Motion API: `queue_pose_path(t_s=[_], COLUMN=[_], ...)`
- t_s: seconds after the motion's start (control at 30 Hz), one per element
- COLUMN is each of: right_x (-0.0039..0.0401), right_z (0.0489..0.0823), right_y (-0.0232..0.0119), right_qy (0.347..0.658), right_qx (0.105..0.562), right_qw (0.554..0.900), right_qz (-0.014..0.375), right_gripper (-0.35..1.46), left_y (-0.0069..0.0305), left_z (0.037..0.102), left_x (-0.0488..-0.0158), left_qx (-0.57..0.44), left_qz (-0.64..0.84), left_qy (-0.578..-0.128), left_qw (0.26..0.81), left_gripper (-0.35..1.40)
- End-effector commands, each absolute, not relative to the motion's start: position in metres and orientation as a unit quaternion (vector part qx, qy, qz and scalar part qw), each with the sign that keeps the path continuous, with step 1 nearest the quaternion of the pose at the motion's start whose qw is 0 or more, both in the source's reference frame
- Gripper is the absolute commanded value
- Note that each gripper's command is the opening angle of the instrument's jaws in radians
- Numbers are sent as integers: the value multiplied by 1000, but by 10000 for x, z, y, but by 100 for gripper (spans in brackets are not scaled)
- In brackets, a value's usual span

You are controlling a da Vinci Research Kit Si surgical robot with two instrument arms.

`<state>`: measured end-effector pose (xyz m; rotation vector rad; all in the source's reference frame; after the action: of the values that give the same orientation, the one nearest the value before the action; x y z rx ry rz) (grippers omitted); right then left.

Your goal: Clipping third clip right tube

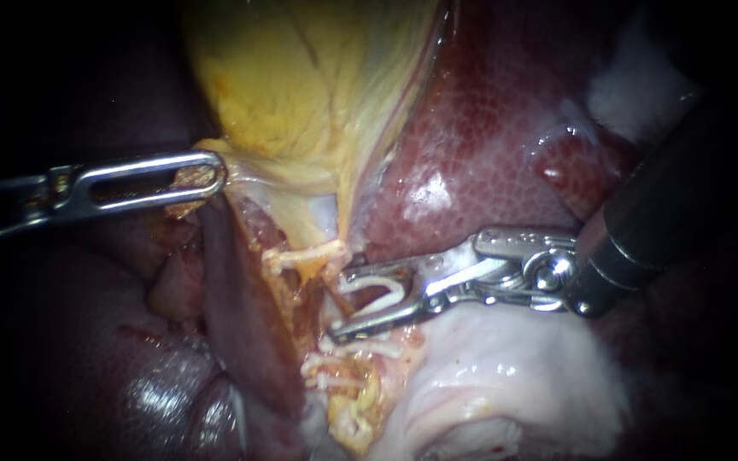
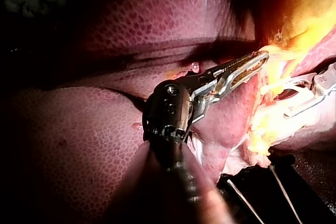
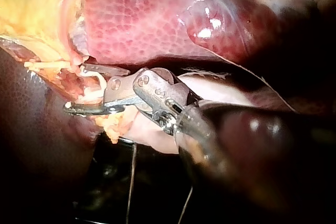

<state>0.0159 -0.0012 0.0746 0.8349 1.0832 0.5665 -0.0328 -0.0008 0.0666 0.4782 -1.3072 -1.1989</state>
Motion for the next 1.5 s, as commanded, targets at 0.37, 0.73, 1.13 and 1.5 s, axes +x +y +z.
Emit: queue_pose_path(t_s=[0.37, 0.73, 1.13, 1.5], right_x=[159, 144, 111, 113], right_z=[745, 742, 746, 751], right_y=[-12, -9, 4, 9], right_qy=[493, 493, 493, 493], right_qx=[380, 383, 385, 381], right_qw=[738, 738, 737, 737], right_qz=[258, 256, 256, 261], right_gripper=[49, 50, 51, 51], left_y=[-8, -8, -9, -9], left_z=[666, 665, 665, 665], left_x=[-328, -327, -327, -327], left_qx=[207, 207, 207, 207], left_qz=[-519, -518, -518, -518], left_qy=[-566, -566, -566, -566], left_qw=[607, 607, 607, 607], left_gripper=[-35, -35, -35, -35])
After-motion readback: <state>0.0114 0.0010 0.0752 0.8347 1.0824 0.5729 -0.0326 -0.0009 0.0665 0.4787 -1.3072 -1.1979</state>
